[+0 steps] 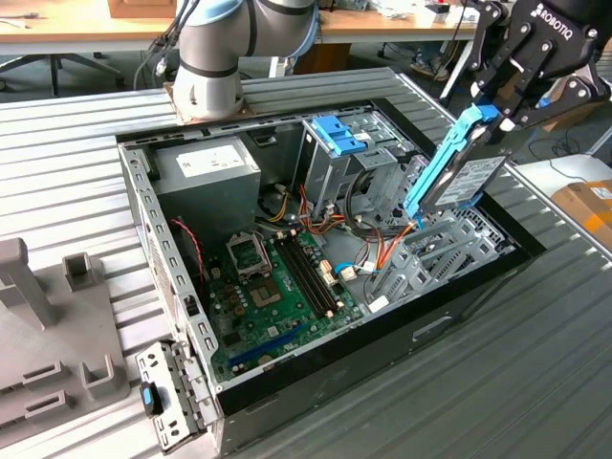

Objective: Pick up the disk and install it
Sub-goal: 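Insert the disk into the insertion slot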

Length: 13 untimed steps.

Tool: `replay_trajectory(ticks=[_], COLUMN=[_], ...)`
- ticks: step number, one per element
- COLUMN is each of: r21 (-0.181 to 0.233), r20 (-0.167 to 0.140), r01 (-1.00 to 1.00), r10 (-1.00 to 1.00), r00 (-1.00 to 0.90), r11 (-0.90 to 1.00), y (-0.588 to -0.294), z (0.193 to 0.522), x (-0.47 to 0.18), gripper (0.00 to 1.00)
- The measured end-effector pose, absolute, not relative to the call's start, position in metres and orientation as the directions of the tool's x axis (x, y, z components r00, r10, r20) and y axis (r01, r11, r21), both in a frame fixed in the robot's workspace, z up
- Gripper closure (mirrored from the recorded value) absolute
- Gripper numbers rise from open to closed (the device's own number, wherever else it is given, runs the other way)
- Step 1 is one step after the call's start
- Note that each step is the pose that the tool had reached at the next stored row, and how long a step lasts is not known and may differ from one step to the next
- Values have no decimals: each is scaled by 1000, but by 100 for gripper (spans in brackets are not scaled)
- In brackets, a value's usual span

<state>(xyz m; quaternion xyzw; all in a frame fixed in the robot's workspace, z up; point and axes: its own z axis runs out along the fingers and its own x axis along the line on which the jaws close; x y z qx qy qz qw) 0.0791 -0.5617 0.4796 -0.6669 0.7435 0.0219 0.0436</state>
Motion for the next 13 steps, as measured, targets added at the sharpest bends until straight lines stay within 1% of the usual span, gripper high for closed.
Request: replay_trajectory(ticks=[5, 9, 11, 13], r21=[-30, -30, -32, -32], r20=[-95, -95, -97, -97], r01=[-994, -994, -993, -993], r10=[-990, -990, -990, -990], r00=[-106, -106, -106, -106], r11=[109, 110, 110, 110], y=[-573, -574, -582, -582], z=[479, 480, 479, 479], x=[76, 75, 72, 72], gripper=[64, 64, 64, 64])
